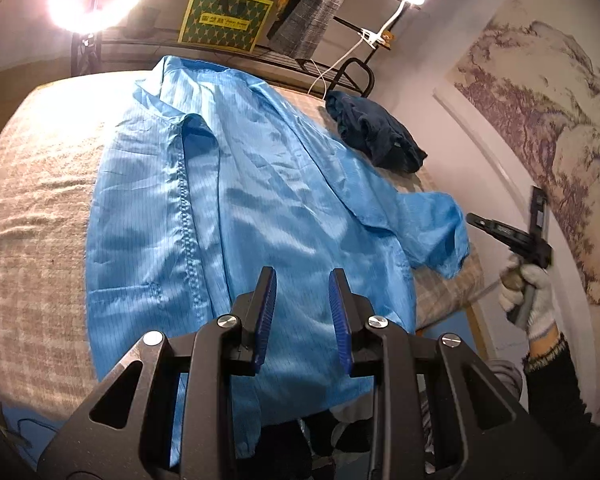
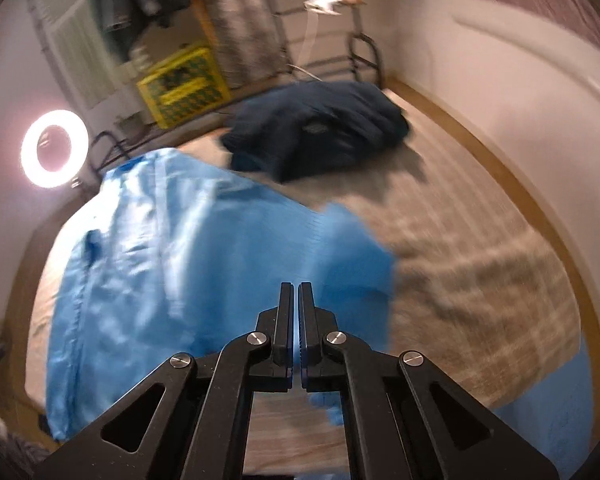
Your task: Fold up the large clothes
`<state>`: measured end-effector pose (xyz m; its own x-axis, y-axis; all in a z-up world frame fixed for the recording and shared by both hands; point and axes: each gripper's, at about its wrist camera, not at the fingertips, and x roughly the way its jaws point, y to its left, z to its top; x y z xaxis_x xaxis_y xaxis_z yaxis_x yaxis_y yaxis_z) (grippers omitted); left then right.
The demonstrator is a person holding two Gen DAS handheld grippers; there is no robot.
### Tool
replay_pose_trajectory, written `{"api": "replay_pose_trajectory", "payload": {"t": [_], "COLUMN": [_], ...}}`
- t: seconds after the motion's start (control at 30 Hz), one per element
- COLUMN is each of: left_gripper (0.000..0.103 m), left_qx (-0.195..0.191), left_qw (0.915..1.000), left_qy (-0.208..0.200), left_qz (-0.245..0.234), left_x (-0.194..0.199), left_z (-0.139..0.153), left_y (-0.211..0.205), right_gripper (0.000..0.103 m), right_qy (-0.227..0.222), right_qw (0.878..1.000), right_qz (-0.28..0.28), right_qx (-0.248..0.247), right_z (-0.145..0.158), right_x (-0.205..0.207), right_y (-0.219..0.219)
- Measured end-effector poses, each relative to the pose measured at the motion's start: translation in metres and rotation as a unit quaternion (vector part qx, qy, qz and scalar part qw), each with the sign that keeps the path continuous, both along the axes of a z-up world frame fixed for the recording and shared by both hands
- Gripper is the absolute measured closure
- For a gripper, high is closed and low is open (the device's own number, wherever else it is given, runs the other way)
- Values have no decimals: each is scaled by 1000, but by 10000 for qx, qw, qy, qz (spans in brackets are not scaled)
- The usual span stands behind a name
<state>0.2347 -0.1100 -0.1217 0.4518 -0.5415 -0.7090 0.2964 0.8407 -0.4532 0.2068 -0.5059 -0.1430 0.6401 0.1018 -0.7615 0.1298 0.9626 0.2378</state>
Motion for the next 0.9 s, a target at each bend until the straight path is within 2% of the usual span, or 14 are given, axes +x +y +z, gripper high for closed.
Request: {"api": "replay_pose_trajectory", "payload": {"t": [0.13, 0.23, 0.3, 0.47, 0.53, 0.63, 0.7, 0.73, 0.77, 0.9], "left_gripper": [76, 76, 76, 76, 76, 76, 76, 76, 76, 76], "left_qx": [-107, -127, -86, -216, -140, -45, -36, -15, 6, 81], "left_qw": [9998, 9994, 9990, 9976, 9976, 9979, 9982, 9984, 9986, 9991], "left_qy": [2, 43, 59, 64, -55, -135, -79, -49, -31, -17], "left_qz": [171, 316, 425, 648, 673, 632, 587, 559, 535, 420], "left_x": [16, 24, 27, 31, 29, 30, 33, 35, 37, 44], "left_z": [-10, -19, -23, -22, -18, -17, -21, -23, -25, -30], "left_y": [15, 28, 38, 58, 60, 57, 53, 50, 46, 32], "right_gripper": [102, 102, 102, 102, 102, 96, 74, 52, 40, 40], "right_qy": [-275, -443, -441, -260, -212, 9, 151, 130, 79, 130], "right_qw": [9968, 9869, 9802, 9588, 9608, 9750, 9828, 9854, 9891, 9982], "right_qz": [696, 1442, 1840, 2696, 2635, 2186, 1832, 1688, 1448, 361], "right_qx": [-294, -564, -581, -856, -840, -399, -162, -183, -268, -466], "right_z": [28, 37, 34, 2, -7, -11, -11, -11, -10, -20], "right_x": [-9, -21, -27, -45, -44, -32, -28, -29, -29, -26], "right_y": [68, 129, 159, 224, 220, 179, 145, 133, 115, 35]}}
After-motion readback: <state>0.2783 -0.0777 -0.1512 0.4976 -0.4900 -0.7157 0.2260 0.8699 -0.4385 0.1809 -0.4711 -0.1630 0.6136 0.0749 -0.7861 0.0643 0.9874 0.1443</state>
